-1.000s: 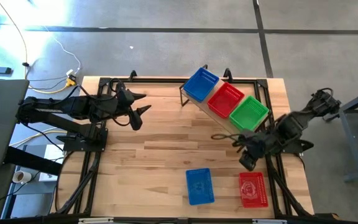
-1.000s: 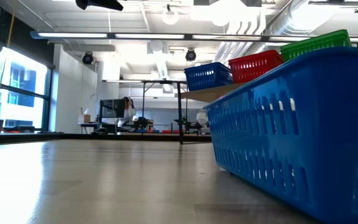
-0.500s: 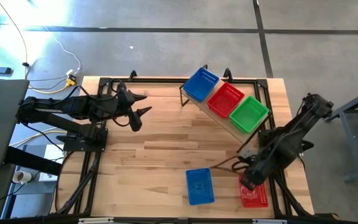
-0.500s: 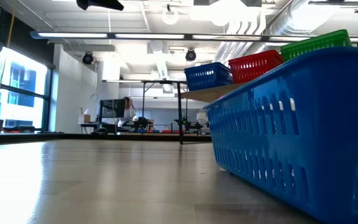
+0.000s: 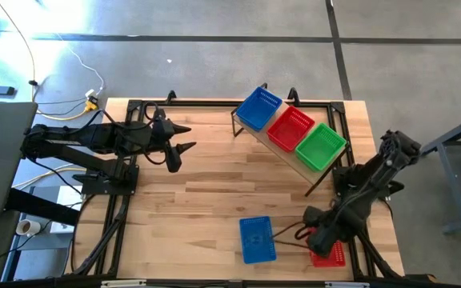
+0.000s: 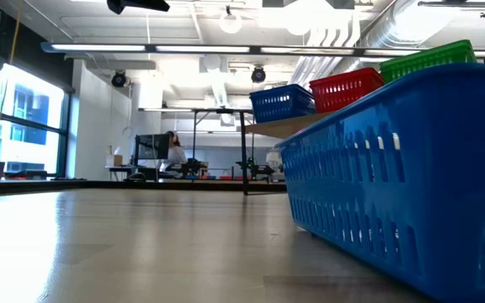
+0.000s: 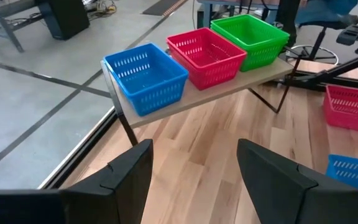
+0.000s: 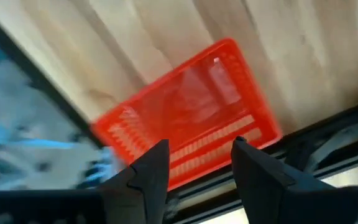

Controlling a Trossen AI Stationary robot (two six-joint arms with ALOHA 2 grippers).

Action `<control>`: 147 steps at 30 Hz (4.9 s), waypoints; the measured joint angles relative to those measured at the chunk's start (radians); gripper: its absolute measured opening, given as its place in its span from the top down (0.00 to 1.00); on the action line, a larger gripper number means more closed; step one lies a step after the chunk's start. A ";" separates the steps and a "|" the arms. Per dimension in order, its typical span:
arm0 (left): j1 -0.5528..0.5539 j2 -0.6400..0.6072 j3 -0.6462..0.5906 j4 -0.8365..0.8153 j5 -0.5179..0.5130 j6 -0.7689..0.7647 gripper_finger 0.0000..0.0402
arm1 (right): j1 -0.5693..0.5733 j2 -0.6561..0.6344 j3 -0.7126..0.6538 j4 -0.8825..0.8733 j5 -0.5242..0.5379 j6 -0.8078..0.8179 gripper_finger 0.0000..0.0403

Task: Stack baskets on shelf by color
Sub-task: Stack the red basket on the stacked red basket on the shelf

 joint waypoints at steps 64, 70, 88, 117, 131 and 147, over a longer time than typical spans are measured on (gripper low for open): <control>-0.396 0.263 0.000 0.022 0.095 -0.388 0.45 | 0.106 0.075 -0.340 0.172 0.111 -0.296 0.58; -0.396 0.263 0.000 0.022 0.095 -0.410 0.45 | 0.106 0.075 -0.383 0.252 0.072 -0.315 0.67; -0.395 0.263 0.000 0.022 0.071 -0.436 0.45 | 0.106 -0.046 -0.364 0.238 0.081 -0.184 1.00; -0.261 0.263 0.000 0.021 -0.006 -0.381 0.45 | -0.108 -0.230 0.088 -0.174 0.447 -0.204 1.00; -0.094 0.263 0.000 0.022 -0.213 -0.289 0.45 | -0.615 -0.230 0.404 -0.299 0.527 -0.626 1.00; 0.142 0.263 0.000 0.108 -0.094 -0.178 0.45 | -1.235 -0.228 0.605 -0.276 0.391 -1.165 1.00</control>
